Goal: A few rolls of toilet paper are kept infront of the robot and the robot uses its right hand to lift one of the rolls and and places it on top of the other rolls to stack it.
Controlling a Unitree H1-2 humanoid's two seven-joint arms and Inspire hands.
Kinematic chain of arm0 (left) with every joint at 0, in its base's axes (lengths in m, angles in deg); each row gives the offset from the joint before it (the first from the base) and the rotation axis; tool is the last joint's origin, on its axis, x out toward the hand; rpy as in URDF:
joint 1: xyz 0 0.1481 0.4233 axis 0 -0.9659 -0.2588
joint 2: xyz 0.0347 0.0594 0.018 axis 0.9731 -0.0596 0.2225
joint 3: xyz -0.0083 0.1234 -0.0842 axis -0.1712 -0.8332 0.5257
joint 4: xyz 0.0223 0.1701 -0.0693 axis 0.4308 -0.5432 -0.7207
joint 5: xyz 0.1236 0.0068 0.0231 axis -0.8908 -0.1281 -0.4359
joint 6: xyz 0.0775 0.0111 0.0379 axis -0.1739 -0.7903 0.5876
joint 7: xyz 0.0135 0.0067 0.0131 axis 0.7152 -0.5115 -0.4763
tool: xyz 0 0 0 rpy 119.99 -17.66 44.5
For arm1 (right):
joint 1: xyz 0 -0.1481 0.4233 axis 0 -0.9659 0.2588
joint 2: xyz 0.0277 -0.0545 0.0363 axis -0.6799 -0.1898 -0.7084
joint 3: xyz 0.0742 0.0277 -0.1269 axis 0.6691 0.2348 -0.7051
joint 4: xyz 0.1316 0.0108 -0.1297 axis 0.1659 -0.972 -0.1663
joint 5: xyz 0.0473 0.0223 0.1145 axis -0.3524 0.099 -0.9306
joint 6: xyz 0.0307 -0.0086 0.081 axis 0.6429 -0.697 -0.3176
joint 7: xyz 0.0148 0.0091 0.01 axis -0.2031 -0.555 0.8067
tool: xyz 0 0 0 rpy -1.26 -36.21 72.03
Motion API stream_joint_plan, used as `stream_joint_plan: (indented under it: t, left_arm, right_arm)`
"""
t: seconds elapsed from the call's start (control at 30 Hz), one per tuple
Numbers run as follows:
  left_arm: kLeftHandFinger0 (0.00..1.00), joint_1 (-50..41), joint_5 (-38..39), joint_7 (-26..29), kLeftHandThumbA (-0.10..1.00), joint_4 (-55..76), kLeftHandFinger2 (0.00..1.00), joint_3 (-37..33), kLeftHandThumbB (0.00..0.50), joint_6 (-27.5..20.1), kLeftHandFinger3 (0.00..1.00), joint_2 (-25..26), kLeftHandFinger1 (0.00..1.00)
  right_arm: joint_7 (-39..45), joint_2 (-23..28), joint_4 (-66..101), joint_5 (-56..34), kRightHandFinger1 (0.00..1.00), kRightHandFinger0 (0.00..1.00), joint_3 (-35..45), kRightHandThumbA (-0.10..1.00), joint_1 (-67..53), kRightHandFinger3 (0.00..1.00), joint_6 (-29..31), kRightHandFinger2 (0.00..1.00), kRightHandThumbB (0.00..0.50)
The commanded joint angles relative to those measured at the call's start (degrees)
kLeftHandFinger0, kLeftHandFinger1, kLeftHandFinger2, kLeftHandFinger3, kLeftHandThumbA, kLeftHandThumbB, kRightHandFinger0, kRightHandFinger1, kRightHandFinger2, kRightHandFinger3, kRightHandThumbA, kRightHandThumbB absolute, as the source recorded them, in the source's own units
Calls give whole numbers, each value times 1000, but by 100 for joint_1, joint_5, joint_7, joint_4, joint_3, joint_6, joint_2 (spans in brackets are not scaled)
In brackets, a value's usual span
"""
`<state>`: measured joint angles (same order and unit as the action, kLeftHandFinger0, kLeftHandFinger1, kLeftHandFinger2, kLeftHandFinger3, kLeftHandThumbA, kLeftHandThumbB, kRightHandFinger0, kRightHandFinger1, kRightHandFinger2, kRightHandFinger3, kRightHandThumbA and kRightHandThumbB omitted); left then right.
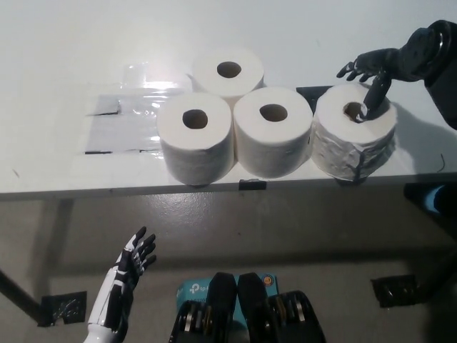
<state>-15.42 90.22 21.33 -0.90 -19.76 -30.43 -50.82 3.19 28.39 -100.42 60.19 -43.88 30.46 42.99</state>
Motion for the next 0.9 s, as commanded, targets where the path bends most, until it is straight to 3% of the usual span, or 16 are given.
stream_joint_plan:
  t: [0.0,0.43,0.5,0.57,0.6,0.63,0.67,0.7,0.73,0.8,0.83,0.87]
  left_arm:
    - [1000,-26,37,-108,1000,189,1000,4,162,-162,1000,41,1000]
    - [1000,-38,-35,-90,1000,230,1000,13,166,-124,1000,20,1000]
    - [1000,-31,-44,-84,1000,201,1000,17,161,-166,1000,19,1000]
    - [1000,-42,-53,-82,1000,208,1000,20,164,-173,1000,26,1000]
    - [1000,-47,-61,-76,1000,210,1000,23,164,-178,1000,28,1000]
    - [1000,-55,-54,-75,1000,208,1000,31,162,-192,1000,30,1000]
    - [1000,-58,-50,-74,1000,211,1000,34,167,-194,1000,28,1000]
    - [1000,-59,-48,-73,1000,212,1000,36,167,-193,1000,27,1000]
    - [1000,-63,-55,-72,1000,215,1000,36,165,-205,1000,28,1000]
    - [1000,-46,-65,-66,1000,180,1000,45,160,-262,1000,33,1000]
    - [1000,-41,-65,-63,1000,173,1000,51,165,-268,1000,35,1000]
    - [1000,-35,-65,-61,1000,165,1000,55,166,-269,1000,35,1000]
  right_arm:
    - [-285,-38,-108,202,1000,1000,-56,1000,295,1000,35,1000,354]
    - [-316,-195,-271,209,1000,1000,32,987,270,1000,-241,1000,332]
    - [-343,-249,-366,205,1000,1000,48,902,286,1000,-467,1000,338]
    - [-325,-265,-383,87,1000,1000,164,791,273,1000,-555,1000,310]
    - [-308,-276,-398,4,1000,895,261,744,265,1000,-642,1000,284]
    - [-341,-286,-415,22,911,714,271,707,242,1000,-652,1000,226]
    - [-377,-286,-433,35,736,543,278,671,215,1000,-620,874,189]
    - [-386,-290,-441,41,636,435,285,654,210,930,-609,781,183]
    - [-496,-288,-413,79,465,297,268,586,166,727,-542,587,140]
    - [-915,-246,-288,400,292,238,-6,579,29,432,-131,359,116]
    - [-1065,-238,-256,481,163,135,-79,599,-17,408,-60,264,102]
    - [-1166,-237,-243,512,145,82,-107,603,-47,411,-61,258,101]
